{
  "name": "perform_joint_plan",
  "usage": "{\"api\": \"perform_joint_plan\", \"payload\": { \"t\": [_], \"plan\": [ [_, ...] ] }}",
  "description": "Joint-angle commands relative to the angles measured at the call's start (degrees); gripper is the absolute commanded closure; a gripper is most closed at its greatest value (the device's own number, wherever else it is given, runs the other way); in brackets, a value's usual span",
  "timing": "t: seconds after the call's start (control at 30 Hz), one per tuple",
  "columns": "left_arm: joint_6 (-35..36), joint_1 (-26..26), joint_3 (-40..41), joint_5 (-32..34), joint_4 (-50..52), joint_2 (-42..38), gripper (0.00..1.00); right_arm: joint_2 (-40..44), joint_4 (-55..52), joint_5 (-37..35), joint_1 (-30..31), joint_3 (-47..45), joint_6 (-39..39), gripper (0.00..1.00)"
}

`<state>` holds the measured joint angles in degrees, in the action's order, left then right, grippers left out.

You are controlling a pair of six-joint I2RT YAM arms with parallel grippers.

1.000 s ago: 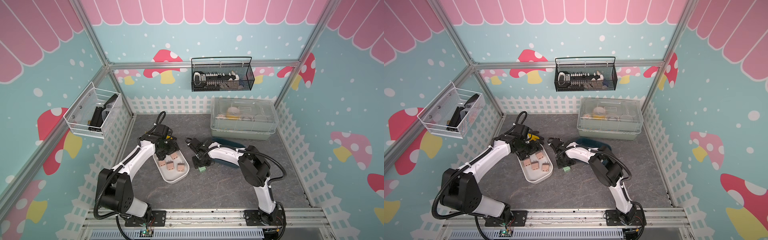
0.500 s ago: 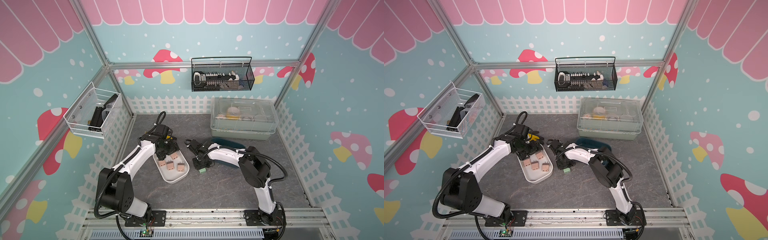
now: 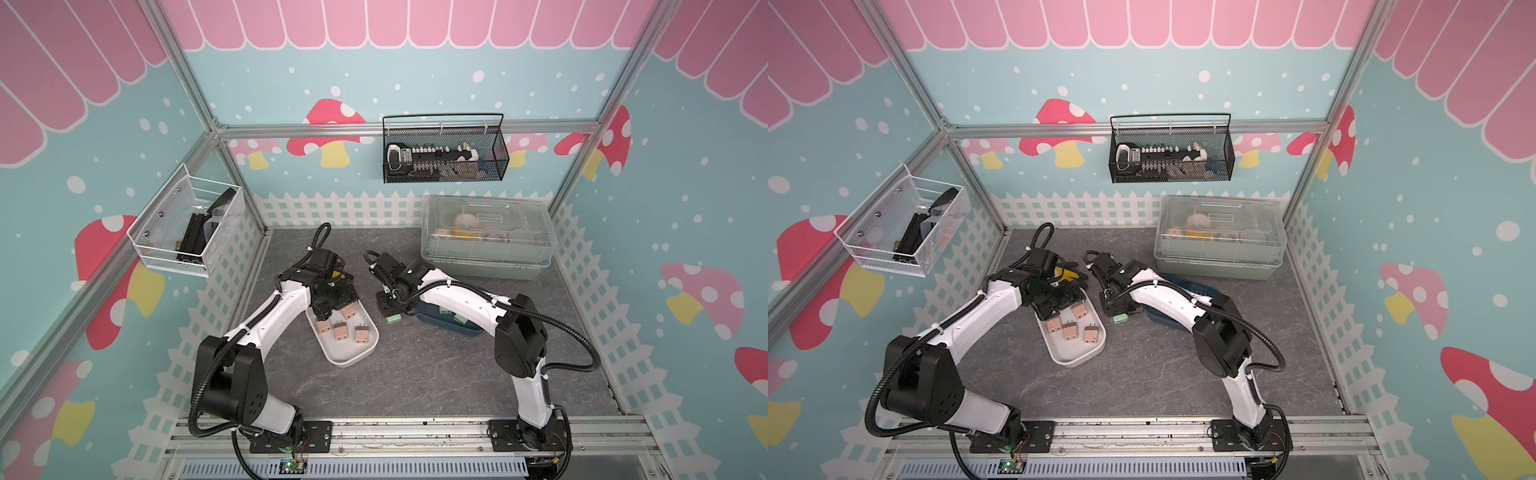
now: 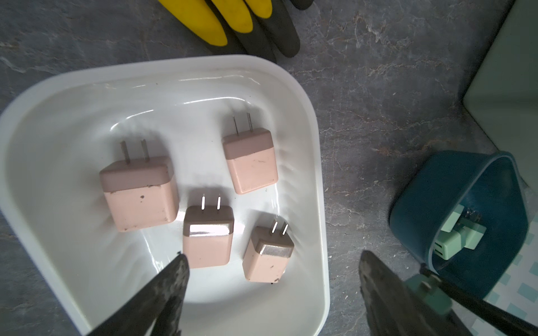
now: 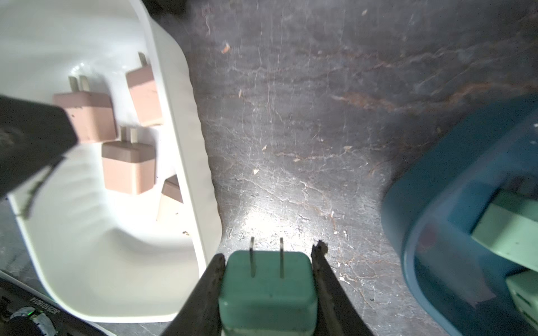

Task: Place the plugs by color into the storage box
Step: Pick up the plug from the center of the board, then place the plug in the storage box.

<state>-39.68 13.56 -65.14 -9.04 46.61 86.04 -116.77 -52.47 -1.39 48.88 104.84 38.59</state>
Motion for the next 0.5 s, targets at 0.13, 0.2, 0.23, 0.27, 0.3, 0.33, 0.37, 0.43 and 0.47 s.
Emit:
{"api": "perform_joint_plan", "payload": {
  "t": [0.13, 0.2, 0.23, 0.27, 0.3, 0.33, 0.37, 0.43, 0.47],
  "plan": [
    [-1.09, -0.52, -0.01, 0.12, -0.91, 0.09, 0.12, 3.54, -5.2, 0.19, -10.49, 0.92, -3.78, 0.68],
    [-1.12, -0.47, -0.01, 0.23, -0.92, 0.18, 0.12, 4.17, -5.1, -0.1, -13.13, -0.41, -5.34, 0.68],
    [-1.14, -0.48, 0.07, 0.25, -0.91, 0.18, 0.12, 4.18, -5.1, -0.15, -14.05, -1.08, -5.97, 0.68],
    [-1.16, -0.48, 0.1, 0.35, -0.88, 0.18, 0.12, 4.17, -4.82, 0.06, -14.96, -1.99, -6.6, 0.68],
    [-1.17, -0.47, 0.1, 0.4, -0.91, 0.18, 0.12, 4.08, -4.3, 0.17, -15.67, -3.16, -7.0, 0.68],
    [-1.17, -0.51, 0.02, 0.43, -0.9, 0.18, 0.12, 4.0, -3.54, 0.27, -16.12, -4.25, -7.27, 0.68],
    [-1.23, -0.5, 0.03, 0.54, -0.92, 0.1, 0.12, 3.85, -2.64, 0.32, -16.43, -5.6, -7.38, 0.68],
    [-1.28, -0.52, 0.08, 0.75, -0.74, -0.15, 0.12, 3.58, -0.75, 0.61, -16.86, -8.23, -7.3, 0.68],
    [-1.28, -0.57, 0.01, 0.8, -0.52, -0.25, 0.12, 3.27, 0.23, 0.68, -17.09, -9.45, -7.14, 0.68]
  ]
}}
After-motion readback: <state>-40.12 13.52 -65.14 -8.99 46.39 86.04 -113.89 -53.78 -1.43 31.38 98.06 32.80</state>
